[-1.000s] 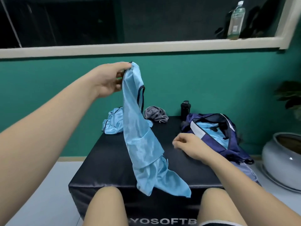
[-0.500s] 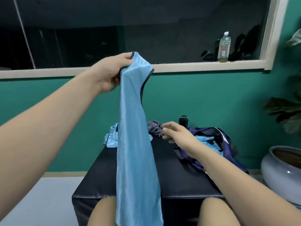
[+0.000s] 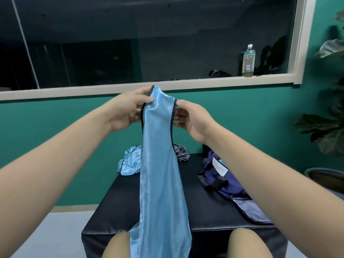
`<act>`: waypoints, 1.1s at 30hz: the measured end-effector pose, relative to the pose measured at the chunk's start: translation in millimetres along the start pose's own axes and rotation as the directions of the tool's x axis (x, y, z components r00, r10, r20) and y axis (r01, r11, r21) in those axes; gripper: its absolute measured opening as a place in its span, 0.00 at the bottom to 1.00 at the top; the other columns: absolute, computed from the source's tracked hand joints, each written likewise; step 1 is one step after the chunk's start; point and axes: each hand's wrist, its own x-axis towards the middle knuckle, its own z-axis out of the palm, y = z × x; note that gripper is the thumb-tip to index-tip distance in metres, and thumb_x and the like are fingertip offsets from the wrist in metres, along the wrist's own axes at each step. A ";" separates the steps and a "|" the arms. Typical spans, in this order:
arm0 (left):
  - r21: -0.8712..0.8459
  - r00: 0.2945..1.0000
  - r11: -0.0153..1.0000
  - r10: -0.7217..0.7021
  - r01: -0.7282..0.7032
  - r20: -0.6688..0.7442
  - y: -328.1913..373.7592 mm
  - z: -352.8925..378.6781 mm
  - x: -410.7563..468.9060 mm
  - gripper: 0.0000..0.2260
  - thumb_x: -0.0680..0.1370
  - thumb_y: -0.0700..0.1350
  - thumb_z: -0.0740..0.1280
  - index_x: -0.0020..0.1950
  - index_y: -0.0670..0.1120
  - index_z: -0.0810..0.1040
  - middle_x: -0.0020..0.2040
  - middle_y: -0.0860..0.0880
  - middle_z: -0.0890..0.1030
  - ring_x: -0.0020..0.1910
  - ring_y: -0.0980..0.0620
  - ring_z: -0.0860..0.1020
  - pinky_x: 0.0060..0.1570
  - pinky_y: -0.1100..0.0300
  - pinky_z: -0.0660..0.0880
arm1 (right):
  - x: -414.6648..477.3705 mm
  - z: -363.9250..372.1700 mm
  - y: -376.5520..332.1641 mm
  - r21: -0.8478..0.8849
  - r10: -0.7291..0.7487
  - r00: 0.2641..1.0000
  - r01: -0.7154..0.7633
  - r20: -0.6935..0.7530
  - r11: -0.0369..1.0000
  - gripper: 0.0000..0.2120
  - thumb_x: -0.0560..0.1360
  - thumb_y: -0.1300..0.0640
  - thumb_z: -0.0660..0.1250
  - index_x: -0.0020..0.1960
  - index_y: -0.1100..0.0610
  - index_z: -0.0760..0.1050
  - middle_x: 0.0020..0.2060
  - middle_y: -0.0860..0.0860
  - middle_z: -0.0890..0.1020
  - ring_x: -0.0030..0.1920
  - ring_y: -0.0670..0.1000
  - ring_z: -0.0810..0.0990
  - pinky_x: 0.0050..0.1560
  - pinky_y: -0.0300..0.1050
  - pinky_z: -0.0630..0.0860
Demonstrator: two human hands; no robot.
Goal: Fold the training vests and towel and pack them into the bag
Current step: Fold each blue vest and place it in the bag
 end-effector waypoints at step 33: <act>-0.081 0.990 0.995 -0.074 0.065 -0.123 -51.1 20.7 -21.8 0.02 0.83 0.48 0.71 0.52 0.50 0.82 0.35 0.56 0.81 0.26 0.60 0.72 0.29 0.66 0.63 | -101.2 -98.9 158.7 -0.964 0.418 0.902 -0.010 0.106 0.266 0.17 0.82 0.44 0.61 0.37 0.48 0.75 0.34 0.46 0.78 0.41 0.50 0.75 0.57 0.55 0.70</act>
